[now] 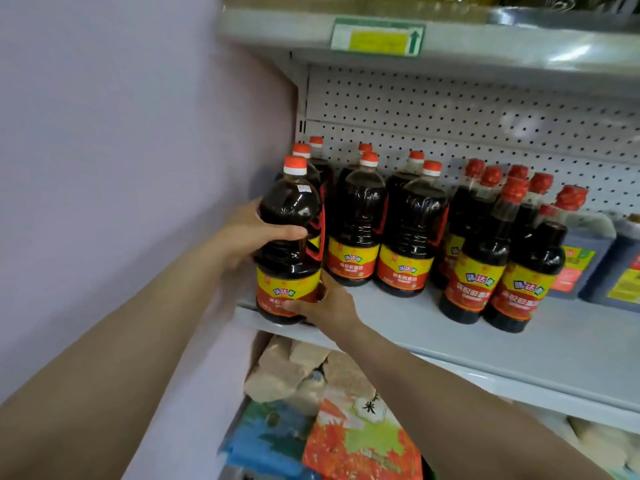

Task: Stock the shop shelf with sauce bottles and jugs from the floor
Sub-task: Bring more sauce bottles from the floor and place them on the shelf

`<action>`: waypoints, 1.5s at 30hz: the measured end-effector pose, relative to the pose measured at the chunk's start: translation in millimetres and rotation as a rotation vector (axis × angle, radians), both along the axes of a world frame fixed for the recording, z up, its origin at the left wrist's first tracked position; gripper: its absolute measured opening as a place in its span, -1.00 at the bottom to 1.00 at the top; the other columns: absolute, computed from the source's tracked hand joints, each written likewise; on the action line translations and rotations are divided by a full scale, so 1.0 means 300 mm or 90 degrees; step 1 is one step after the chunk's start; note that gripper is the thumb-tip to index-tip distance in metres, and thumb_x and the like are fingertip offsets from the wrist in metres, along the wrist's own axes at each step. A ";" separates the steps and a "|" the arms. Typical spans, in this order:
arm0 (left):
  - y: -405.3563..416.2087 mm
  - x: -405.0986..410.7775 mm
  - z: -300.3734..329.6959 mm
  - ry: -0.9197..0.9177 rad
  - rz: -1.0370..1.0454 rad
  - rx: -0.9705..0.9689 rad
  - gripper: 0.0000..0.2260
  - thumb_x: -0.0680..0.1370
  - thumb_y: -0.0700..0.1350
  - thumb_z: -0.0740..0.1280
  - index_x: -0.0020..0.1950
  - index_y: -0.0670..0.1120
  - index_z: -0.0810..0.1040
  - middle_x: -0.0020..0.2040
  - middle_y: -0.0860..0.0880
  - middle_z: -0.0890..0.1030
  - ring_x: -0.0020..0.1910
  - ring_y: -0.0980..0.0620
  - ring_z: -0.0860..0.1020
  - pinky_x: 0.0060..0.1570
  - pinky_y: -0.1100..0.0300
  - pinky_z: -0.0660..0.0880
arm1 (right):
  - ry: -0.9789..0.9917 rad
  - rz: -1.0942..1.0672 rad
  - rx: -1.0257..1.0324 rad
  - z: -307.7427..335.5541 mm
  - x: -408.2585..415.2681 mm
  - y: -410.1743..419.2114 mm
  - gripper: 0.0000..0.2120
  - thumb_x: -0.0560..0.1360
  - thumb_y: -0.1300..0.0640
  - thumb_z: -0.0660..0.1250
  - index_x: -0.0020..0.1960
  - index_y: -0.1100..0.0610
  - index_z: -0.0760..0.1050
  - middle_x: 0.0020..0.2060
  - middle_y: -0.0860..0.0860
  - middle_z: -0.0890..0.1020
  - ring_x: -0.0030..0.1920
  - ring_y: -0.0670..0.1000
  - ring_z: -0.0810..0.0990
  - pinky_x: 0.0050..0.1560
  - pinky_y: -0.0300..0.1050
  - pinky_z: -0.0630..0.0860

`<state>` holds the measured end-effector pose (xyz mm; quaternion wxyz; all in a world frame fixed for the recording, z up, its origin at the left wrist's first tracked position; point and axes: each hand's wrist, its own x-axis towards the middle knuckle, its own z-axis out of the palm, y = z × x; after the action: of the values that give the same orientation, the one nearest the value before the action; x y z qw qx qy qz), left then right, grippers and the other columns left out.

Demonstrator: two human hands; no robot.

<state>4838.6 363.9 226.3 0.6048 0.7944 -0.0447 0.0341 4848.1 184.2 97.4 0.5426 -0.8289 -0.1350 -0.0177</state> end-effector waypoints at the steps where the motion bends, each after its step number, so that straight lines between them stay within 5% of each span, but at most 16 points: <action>1: 0.022 0.009 0.004 0.008 -0.006 0.008 -0.19 0.08 0.11 0.69 0.29 0.19 0.52 0.16 0.11 0.66 0.16 -0.01 0.61 0.16 -0.10 0.55 | -0.006 -0.008 -0.011 0.001 0.011 0.024 -0.18 0.22 -0.16 0.65 0.41 -0.11 0.42 0.20 -0.14 0.64 0.20 -0.06 0.60 0.26 0.00 0.55; 6: 0.083 0.061 0.007 0.021 -0.034 0.021 -0.26 0.15 0.05 0.64 0.30 0.19 0.49 0.18 0.09 0.65 0.17 -0.04 0.60 0.13 -0.15 0.55 | -0.024 -0.048 -0.044 -0.005 0.062 0.099 -0.06 0.08 -0.36 0.56 0.40 -0.13 0.41 0.17 -0.13 0.66 0.17 -0.04 0.61 0.21 0.04 0.57; 10: 0.094 0.105 0.007 0.020 -0.050 0.008 -0.43 0.21 0.03 0.61 0.17 0.27 0.53 0.15 0.14 0.66 0.17 -0.02 0.60 0.10 -0.15 0.55 | -0.028 -0.079 -0.053 -0.003 0.096 0.122 -0.12 0.17 -0.25 0.61 0.41 -0.10 0.41 0.20 -0.10 0.65 0.20 0.00 0.61 0.24 0.05 0.55; 14: 0.094 0.150 0.000 0.019 -0.042 -0.002 -0.35 0.26 0.00 0.63 0.30 0.21 0.49 0.20 0.11 0.64 0.21 -0.04 0.58 0.16 -0.18 0.53 | -0.016 -0.091 -0.073 0.015 0.129 0.125 -0.19 0.29 -0.12 0.63 0.45 -0.03 0.39 0.26 -0.04 0.63 0.25 0.02 0.58 0.23 -0.09 0.50; 22: 0.093 0.131 -0.003 0.029 -0.031 0.002 -0.43 0.20 0.06 0.67 0.09 0.33 0.48 0.20 0.13 0.62 0.23 -0.06 0.55 0.20 -0.21 0.50 | -0.005 -0.103 -0.098 0.012 0.110 0.120 -0.19 0.28 -0.18 0.61 0.44 -0.05 0.38 0.26 -0.05 0.63 0.23 0.03 0.60 0.26 0.04 0.54; 39: 0.059 0.125 -0.027 0.013 0.035 -0.022 -0.32 0.28 0.04 0.64 0.33 0.14 0.44 0.25 0.08 0.59 0.23 -0.05 0.55 0.20 -0.11 0.50 | 0.049 -0.076 -0.071 0.000 0.079 0.088 -0.30 0.46 -0.09 0.50 0.52 -0.07 0.30 0.37 -0.03 0.54 0.34 0.05 0.52 0.35 0.05 0.47; 45: 0.017 0.103 -0.079 -0.041 0.111 -0.040 -0.26 0.25 0.16 0.62 0.38 0.13 0.44 0.25 0.09 0.60 0.24 0.00 0.55 0.26 -0.05 0.48 | 0.097 -0.127 -0.087 0.032 0.048 0.034 -0.19 0.48 -0.13 0.47 0.60 0.04 0.17 0.45 0.07 0.45 0.43 0.09 0.44 0.40 0.05 0.41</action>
<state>4869.4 369.0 202.5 0.6225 0.7743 0.0060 0.1137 4862.6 194.3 107.2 0.4890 -0.8722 -0.0113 0.0003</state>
